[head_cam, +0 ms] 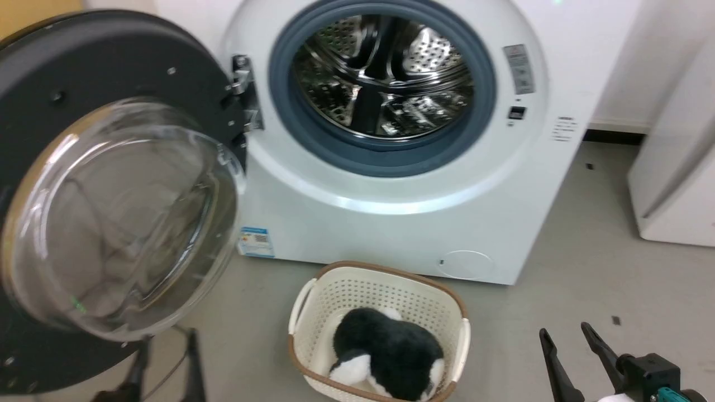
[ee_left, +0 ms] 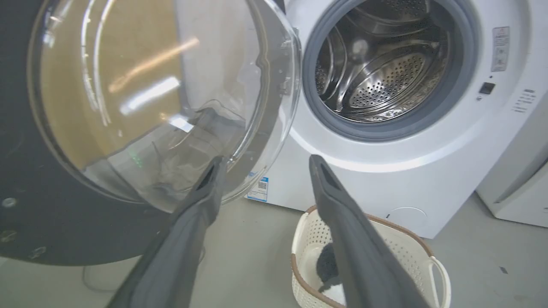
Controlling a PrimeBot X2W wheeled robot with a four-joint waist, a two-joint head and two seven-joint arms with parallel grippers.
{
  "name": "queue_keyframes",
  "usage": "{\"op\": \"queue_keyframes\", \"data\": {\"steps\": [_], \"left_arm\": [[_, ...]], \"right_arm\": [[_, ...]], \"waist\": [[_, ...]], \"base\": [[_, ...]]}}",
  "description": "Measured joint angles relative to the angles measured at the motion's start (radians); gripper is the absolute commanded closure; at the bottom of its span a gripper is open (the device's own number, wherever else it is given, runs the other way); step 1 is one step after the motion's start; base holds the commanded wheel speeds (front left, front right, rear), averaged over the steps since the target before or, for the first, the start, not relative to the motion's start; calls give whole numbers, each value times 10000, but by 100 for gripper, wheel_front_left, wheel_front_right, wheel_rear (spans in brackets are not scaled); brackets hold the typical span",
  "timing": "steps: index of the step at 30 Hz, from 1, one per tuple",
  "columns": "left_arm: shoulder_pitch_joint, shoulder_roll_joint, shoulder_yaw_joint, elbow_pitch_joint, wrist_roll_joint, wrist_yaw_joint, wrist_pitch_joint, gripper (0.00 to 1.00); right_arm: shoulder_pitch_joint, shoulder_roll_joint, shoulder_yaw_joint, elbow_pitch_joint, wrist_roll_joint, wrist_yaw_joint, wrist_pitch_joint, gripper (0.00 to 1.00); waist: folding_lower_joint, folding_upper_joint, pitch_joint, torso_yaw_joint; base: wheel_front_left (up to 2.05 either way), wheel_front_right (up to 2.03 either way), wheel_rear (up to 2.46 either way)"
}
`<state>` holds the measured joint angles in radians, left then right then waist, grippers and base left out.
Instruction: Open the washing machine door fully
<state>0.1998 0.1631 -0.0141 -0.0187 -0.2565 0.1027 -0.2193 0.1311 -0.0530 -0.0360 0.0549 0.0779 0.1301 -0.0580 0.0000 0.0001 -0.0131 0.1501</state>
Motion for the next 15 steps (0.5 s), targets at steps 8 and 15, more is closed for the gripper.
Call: {"op": "queue_keyframes", "data": {"steps": [8, 15], "left_arm": [[-564, -44, -773, 543, 384, -263, 4, 0], [-648, 27, -947, 752, 617, -215, 0, 0]], "right_arm": [[31, 0, 79, -535, -98, 0, 123, 0], [67, 0, 136, -826, -130, 0, 213, 0]], "waist": [[0, 0, -132, -903], [1, -1, -152, -1516]], "base": [[0, 0, 0], [0, 0, 0]]}}
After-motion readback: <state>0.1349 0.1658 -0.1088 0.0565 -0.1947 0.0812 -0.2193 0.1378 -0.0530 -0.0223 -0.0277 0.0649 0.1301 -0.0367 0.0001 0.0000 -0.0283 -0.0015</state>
